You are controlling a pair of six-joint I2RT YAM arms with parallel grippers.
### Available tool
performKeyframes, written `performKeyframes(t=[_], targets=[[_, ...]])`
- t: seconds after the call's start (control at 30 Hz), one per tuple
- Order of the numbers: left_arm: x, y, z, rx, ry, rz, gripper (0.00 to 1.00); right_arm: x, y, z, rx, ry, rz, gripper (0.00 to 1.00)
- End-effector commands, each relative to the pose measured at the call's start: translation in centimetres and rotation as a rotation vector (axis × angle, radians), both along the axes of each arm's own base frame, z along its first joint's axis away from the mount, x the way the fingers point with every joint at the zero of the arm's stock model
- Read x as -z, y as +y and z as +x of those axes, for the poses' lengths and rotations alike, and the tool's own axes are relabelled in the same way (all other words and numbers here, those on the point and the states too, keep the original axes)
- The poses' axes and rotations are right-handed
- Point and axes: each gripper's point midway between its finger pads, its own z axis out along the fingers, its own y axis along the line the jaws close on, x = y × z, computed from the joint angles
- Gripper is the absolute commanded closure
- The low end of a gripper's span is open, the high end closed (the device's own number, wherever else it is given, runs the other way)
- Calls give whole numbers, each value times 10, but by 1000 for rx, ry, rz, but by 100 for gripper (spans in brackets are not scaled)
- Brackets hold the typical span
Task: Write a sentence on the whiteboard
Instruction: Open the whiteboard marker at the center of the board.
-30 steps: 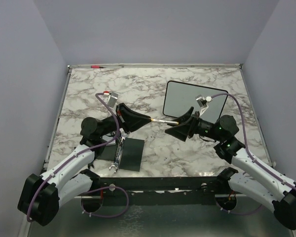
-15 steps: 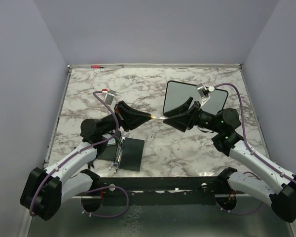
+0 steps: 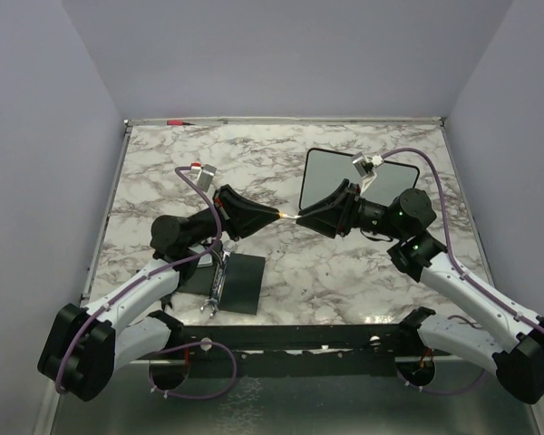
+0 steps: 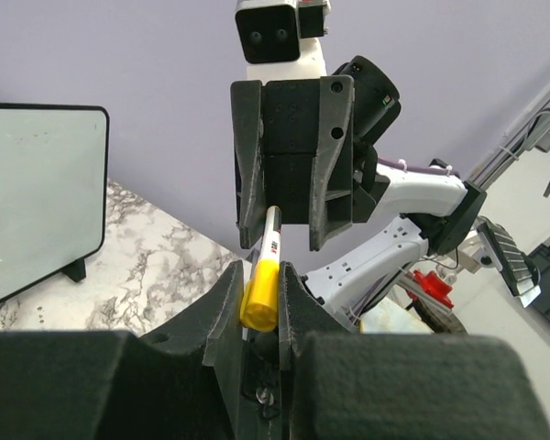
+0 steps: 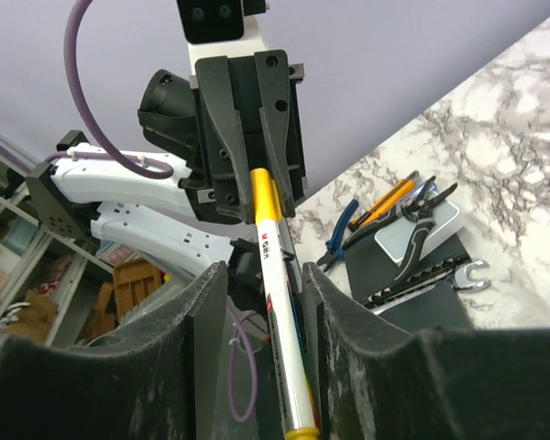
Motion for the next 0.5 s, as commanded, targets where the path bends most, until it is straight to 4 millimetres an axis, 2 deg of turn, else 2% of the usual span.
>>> performKeyframes(t=[0.0, 0.23, 0.33, 0.47], targets=[[-3, -1, -1, 5, -41, 20, 100, 0, 2, -2, -26, -13, -26, 61], [1, -3, 2, 7, -38, 35, 100, 2, 4, -2, -40, -7, -29, 62], [1, -3, 2, 7, -40, 37, 100, 1, 4, -2, -38, -8, -24, 69], [1, -3, 3, 1, -38, 37, 100, 0, 3, -3, -42, -10, -16, 86]])
